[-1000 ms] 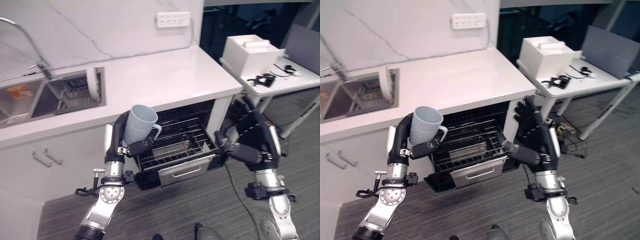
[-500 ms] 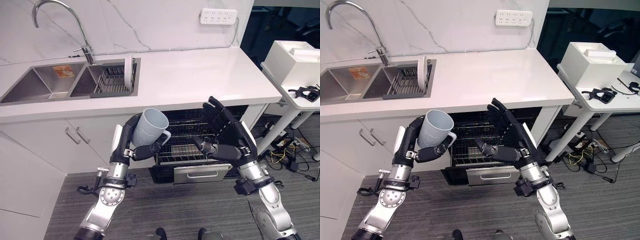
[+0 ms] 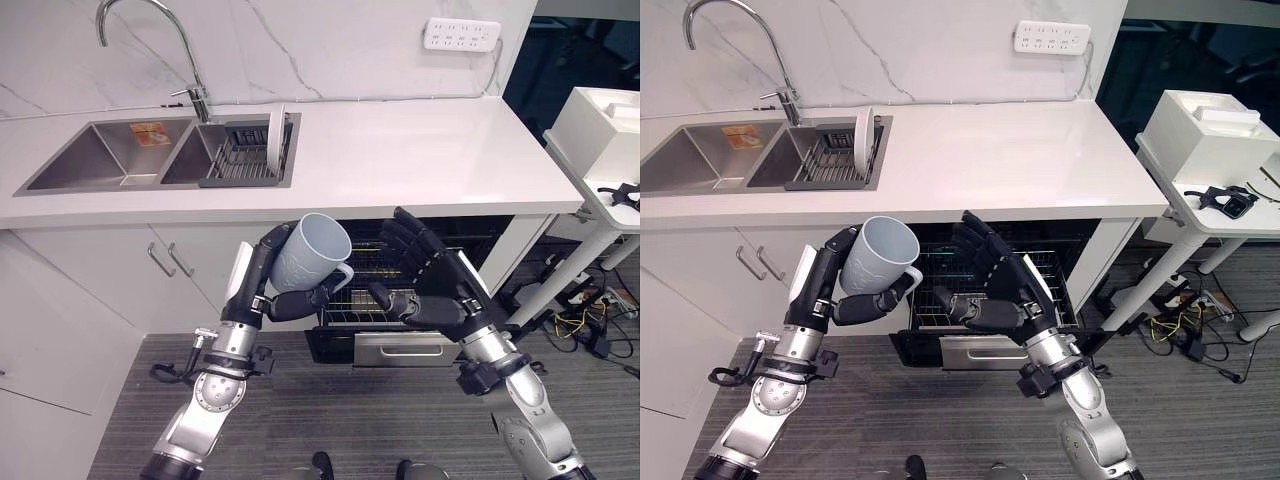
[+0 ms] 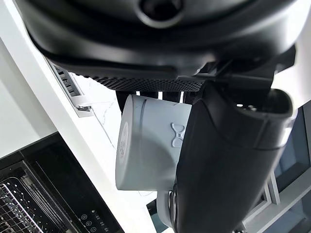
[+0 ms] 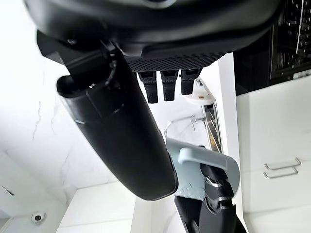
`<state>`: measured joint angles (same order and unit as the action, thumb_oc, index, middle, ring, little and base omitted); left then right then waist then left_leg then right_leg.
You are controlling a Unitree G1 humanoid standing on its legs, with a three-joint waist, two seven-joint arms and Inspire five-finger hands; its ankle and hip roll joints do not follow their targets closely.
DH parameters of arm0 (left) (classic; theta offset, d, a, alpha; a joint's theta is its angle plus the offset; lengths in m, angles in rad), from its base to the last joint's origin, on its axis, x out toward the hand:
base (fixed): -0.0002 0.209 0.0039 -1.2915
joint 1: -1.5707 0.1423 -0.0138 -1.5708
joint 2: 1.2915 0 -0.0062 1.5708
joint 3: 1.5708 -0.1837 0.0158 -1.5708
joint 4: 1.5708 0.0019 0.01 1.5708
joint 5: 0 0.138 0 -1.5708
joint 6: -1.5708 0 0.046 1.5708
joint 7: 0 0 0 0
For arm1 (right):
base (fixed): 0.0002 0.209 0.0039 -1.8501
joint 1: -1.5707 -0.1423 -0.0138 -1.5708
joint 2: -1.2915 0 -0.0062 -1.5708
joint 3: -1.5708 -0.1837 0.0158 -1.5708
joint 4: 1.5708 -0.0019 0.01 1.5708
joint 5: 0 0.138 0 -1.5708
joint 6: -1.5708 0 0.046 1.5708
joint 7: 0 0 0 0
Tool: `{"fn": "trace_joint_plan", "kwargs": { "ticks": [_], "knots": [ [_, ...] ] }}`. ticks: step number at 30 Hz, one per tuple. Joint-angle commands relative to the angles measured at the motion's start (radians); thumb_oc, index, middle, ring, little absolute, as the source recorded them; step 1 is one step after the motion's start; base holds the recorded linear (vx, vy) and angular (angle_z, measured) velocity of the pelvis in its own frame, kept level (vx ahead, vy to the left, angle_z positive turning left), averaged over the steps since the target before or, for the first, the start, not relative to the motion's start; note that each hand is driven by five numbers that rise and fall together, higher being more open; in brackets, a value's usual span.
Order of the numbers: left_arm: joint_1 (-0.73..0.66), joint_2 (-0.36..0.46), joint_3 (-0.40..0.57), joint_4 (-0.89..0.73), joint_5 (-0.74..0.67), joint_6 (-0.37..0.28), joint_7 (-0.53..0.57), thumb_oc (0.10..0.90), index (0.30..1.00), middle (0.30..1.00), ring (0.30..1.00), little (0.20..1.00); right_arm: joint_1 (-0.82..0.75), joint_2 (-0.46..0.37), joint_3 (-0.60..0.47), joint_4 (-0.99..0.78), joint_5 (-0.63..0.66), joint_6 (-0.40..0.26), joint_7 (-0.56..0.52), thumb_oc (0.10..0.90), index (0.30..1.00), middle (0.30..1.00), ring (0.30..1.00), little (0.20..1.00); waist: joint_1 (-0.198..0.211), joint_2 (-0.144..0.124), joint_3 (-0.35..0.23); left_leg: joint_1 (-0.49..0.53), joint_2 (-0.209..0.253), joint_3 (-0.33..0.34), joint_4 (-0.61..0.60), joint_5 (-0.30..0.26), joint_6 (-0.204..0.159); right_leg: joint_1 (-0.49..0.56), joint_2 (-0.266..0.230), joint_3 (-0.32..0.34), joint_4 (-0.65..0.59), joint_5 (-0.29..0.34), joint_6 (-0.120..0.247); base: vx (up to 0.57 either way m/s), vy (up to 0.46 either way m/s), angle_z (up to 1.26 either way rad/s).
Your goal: Place the dishes in the dishwasher.
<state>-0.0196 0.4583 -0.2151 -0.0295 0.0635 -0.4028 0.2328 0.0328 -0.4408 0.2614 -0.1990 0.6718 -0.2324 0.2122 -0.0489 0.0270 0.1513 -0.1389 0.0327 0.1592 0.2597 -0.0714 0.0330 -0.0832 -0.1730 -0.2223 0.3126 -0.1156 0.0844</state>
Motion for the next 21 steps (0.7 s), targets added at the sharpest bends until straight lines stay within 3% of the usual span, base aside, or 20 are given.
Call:
{"fn": "trace_joint_plan", "kwargs": {
  "ticks": [1, 2, 7, 21],
  "knots": [
    [-0.125, 0.045, -0.023, -0.105, 0.007, -0.149, 0.024, 0.4, 0.3, 0.3, 0.3, 0.3, -0.117, 0.014, -0.007, -0.071, 0.059, -0.069, 0.036, 0.8, 0.9, 0.9, 0.9, 0.9, 0.002, -0.014, -0.058, 0.051, 0.036, -0.071, 0.04, -0.159, -0.059, 0.04, 0.005, 0.056, -0.013, -0.071, 0.058, 0.0, 0.0, 0.0],
    [-0.129, 0.041, -0.029, -0.119, 0.006, -0.165, 0.01, 0.4, 0.3, 0.3, 0.3, 0.3, -0.123, 0.023, 0.005, -0.066, 0.095, -0.038, 0.065, 0.8, 0.9, 0.9, 0.9, 0.9, 0.004, -0.015, -0.056, 0.054, 0.035, -0.072, 0.04, -0.161, -0.058, 0.043, 0.003, 0.058, -0.013, -0.07, 0.061, 0.0, 0.0, 0.0],
    [-0.135, 0.041, -0.039, -0.113, 0.005, -0.167, 0.009, 0.4, 0.3, 0.3, 0.3, 0.3, -0.126, 0.027, 0.015, -0.066, 0.128, -0.019, 0.091, 0.8, 0.9, 0.9, 0.9, 0.9, 0.003, -0.016, -0.056, 0.055, 0.035, -0.072, 0.04, -0.161, -0.058, 0.043, 0.003, 0.059, -0.013, -0.069, 0.062, 0.0, 0.0, 0.0],
    [-0.155, 0.028, -0.087, -0.118, 0.005, -0.161, -0.009, 0.4, 0.3, 0.3, 0.3, 0.3, -0.158, 0.044, 0.051, -0.073, 0.172, -0.018, 0.094, 0.8, 0.9, 0.9, 0.9, 0.9, 0.012, -0.021, -0.057, 0.053, 0.035, -0.073, 0.04, -0.161, -0.058, 0.039, -0.002, 0.058, -0.013, -0.063, 0.068, 0.0, 0.0, 0.0]
  ]
}}
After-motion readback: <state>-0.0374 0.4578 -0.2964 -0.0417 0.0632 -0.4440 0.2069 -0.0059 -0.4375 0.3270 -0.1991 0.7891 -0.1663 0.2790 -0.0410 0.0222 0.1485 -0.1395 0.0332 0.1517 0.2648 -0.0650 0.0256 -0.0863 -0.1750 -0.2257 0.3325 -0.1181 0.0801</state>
